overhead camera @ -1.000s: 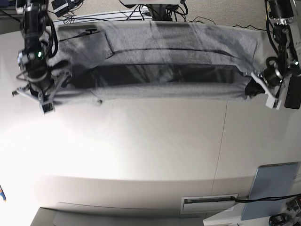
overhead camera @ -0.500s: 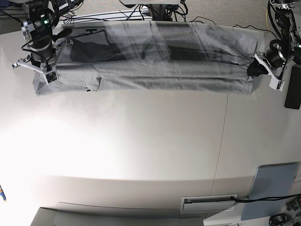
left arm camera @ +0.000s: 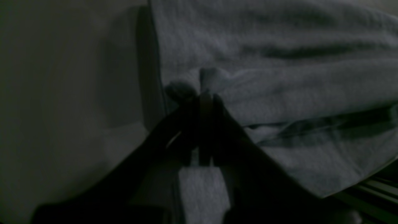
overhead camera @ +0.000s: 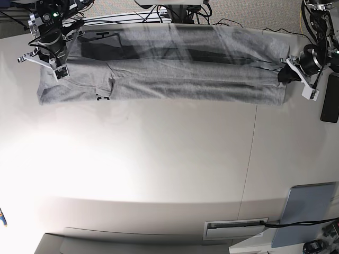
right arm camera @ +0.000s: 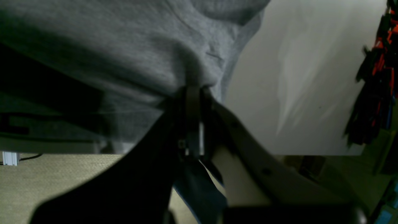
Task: Fold the T-shirt properly
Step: 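Lower the folded hem onto the shirt and open both grippers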
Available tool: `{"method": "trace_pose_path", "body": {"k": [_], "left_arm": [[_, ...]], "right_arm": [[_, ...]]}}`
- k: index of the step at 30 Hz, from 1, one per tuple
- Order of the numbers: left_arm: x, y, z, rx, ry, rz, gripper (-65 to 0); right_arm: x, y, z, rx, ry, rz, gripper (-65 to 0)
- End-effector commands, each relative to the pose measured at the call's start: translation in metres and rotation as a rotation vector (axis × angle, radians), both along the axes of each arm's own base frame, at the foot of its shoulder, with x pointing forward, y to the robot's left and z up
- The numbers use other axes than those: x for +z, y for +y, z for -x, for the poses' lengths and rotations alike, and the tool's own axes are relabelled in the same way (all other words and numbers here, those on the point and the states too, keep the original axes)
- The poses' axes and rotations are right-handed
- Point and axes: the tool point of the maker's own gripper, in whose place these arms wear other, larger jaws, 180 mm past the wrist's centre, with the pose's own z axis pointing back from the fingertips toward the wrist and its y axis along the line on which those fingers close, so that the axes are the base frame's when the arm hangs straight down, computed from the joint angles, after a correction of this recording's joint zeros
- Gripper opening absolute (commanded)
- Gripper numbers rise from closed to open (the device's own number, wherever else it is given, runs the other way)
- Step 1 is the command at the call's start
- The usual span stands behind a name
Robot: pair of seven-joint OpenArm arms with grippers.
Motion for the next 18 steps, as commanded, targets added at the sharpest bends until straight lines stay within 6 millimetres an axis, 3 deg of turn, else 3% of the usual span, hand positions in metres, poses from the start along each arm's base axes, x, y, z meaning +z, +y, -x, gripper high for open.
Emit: {"method": "trace_pose_path", "body": {"k": [1, 14, 18], "left_arm": [[0.0114, 0.0102, -0.0068, 0.0, -0.029, -0.027, -65.0], [0.0114, 0.0101, -0.0068, -0.001, -0.029, -0.027, -65.0], [0.0114, 0.0102, -0.0067, -0.001, -0.029, -0.027, -65.0]], "right_arm": [[0.0083, -0.0069, -0.0013, -0.005, -0.014, 0.038, -65.0], [0.0073, -0.0095, 0.0023, 0.044, 0.034, 0.086, -64.0], [0.0073, -0.0094, 0.0023, 0.044, 0.034, 0.086, -46.5]]}}
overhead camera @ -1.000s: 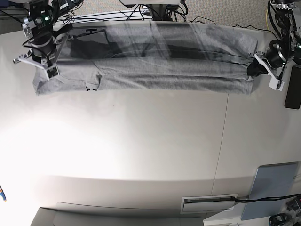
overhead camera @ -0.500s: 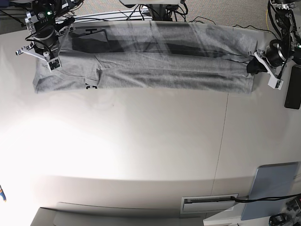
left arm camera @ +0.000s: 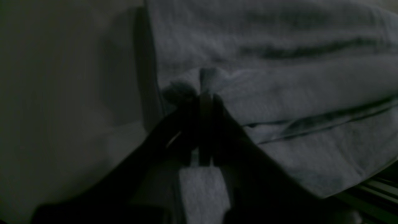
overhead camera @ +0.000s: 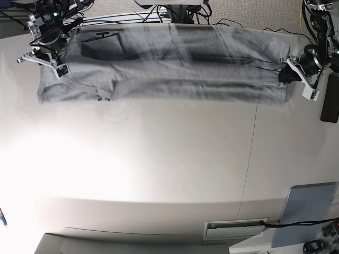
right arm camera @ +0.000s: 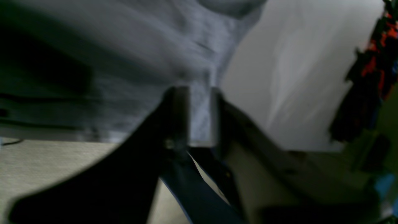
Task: Fold the T-shirt properly
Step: 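Lower the folded hem onto the shirt and open both grippers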
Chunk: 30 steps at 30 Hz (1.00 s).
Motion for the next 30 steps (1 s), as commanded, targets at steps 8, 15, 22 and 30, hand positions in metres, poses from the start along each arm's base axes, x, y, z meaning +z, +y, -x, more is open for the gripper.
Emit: {"method": "trace_pose_path", "body": {"k": [8, 15, 22, 30], "left_arm": [[0.012, 0.008, -0.005, -0.019, -0.008, -0.036, -65.0], [0.03, -0.006, -0.005, -0.116, 0.001, -0.099, -65.0], [0.04, 0.0, -0.009, -0.114, -0.003, -0.19, -65.0], [0.049, -0.005, -0.009, -0.136, -0.004, -0.223, -65.0]], "right_arm": [[0.008, -0.003, -0.004, 0.008, -0.029, 0.017, -42.1], [0.01, -0.003, -0.007, -0.007, -0.053, 0.01, -42.1], [0.01, -0.004, -0.007, -0.022, -0.065, 0.008, -42.1], [0.011, -0.002, -0.01, -0.011, -0.078, 0.002, -42.1]]}}
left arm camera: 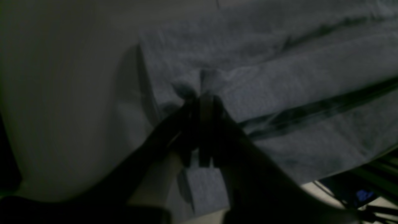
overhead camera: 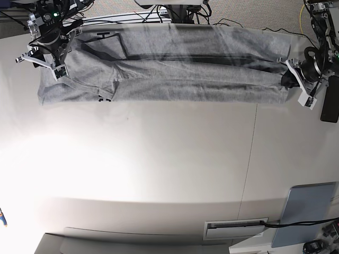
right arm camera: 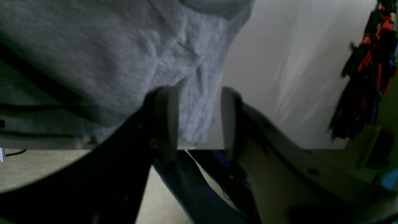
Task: Fold the T-shirt properly
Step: 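Lower the folded hem onto the shirt and open both grippers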
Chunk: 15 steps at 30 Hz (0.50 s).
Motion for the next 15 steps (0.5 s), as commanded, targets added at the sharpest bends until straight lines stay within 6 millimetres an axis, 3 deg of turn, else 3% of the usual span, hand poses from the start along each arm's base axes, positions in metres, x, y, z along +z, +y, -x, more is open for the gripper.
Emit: {"method": "trace_pose_path", "body": {"k": [1, 9, 10, 13, 15], "left_arm": [[0.009, 0.006, -0.004, -0.003, -0.012, -0.021, -65.0], [-0.003, 0.009, 0.014, -0.003, 0.043, -0.034, -65.0], [-0.005, 0.01, 0.016, 0.001, 0.047, -0.041, -61.8], [-0.011, 0.018, 0.018, 0.032, 0.038, -0.057, -41.2], [-0.011, 0.024, 0.012, 0.088, 0.01, -0.057, -32.1]], "right_arm": [[0.009, -0.003, -0.005, 0.01, -0.032, 0.019, -42.1], [0.009, -0.002, -0.006, 0.012, -0.036, 0.018, -42.1], [0.009, -0.002, -0.006, 0.013, -0.037, 0.018, -42.1], [0.009, -0.002, -0.006, 0.014, -0.038, 0.017, -42.1], [0.009, -0.002, -0.006, 0.015, -0.039, 0.017, -42.1]]}}
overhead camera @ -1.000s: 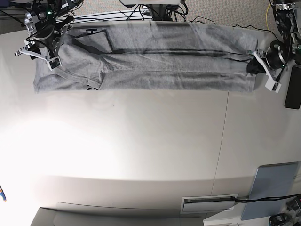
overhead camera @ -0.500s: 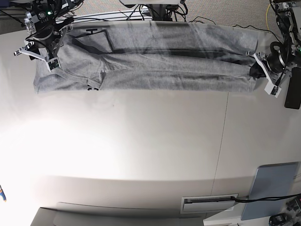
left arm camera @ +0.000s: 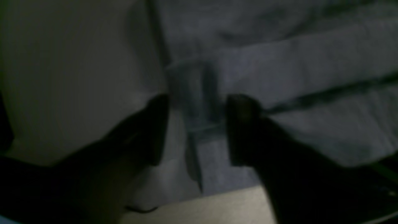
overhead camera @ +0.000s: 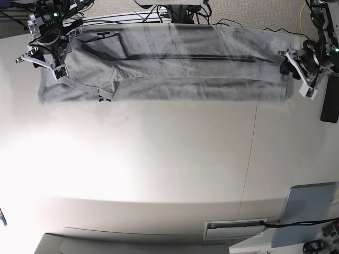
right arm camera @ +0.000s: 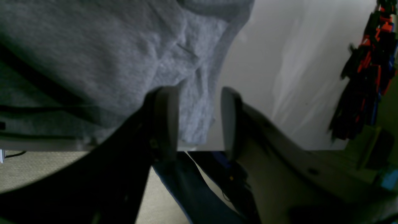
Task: Fold the T-shirt properly
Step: 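Lower the folded hem onto the shirt and open both grippers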
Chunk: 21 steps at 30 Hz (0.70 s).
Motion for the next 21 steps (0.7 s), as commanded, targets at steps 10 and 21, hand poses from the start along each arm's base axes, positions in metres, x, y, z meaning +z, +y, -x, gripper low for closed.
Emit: {"method": "trace_pose_path", "body": {"k": [10, 21], "left_arm": [[-0.01, 0.015, -0.005, 0.103, -0.028, 0.066, -31.1], [-0.043, -0.006, 0.017, 0.18, 0.01, 0.467, -40.7]], "right_arm": [[0.009, -0.003, -0.005, 0.01, -0.032, 0.02, -42.1], [0.009, -0.003, -0.005, 0.011, -0.033, 0.019, -42.1]]}}
